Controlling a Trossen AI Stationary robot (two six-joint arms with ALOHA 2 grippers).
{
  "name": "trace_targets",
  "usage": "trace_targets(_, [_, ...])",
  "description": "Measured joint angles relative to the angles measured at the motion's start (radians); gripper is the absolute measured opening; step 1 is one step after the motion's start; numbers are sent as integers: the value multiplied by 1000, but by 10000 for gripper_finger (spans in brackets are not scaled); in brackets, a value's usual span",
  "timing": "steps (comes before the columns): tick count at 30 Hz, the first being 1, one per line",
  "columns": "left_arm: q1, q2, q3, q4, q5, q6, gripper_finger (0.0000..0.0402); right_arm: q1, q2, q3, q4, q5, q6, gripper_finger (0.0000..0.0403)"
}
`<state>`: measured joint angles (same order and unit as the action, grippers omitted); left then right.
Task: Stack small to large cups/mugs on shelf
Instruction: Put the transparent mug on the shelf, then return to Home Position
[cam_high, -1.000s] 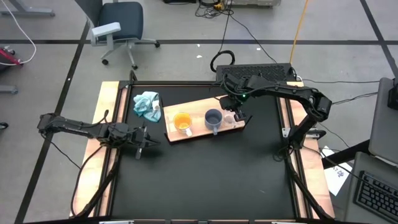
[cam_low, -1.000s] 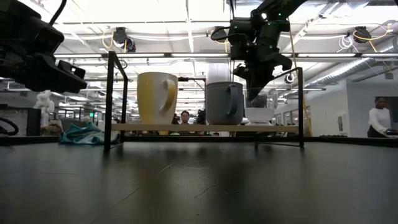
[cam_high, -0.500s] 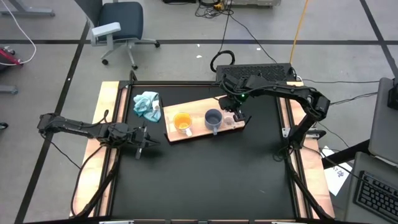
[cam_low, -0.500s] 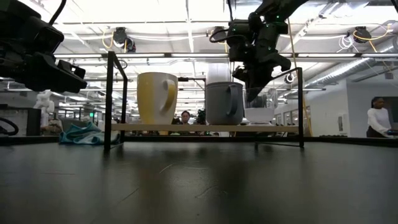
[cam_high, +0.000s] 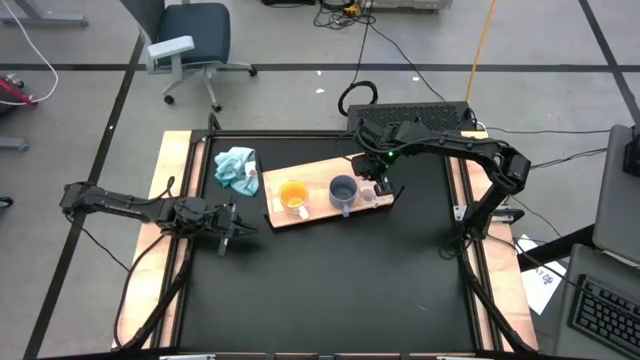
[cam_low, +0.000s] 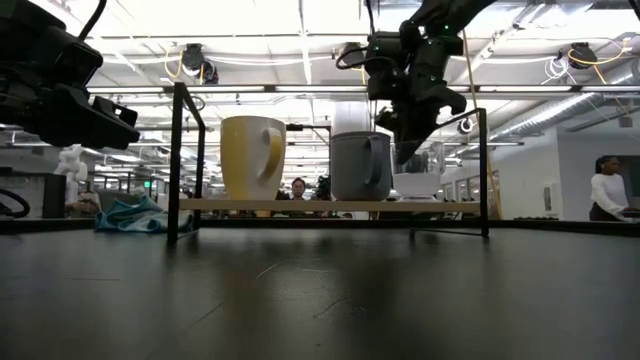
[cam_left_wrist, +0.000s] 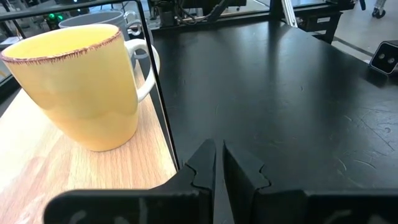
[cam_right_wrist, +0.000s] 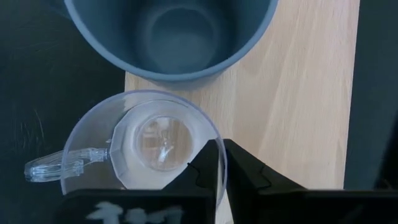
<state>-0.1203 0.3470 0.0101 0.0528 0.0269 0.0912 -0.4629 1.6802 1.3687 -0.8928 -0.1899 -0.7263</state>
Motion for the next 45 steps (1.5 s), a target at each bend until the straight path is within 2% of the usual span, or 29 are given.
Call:
trace_targets(20, [0, 0, 0, -1, 1, -3, 33, 0, 3, -4, -1, 2, 7, 70])
trace_targets(45, [0, 0, 0, 0, 1, -11, 33, 2, -19, -2, -18, 1, 12, 71])
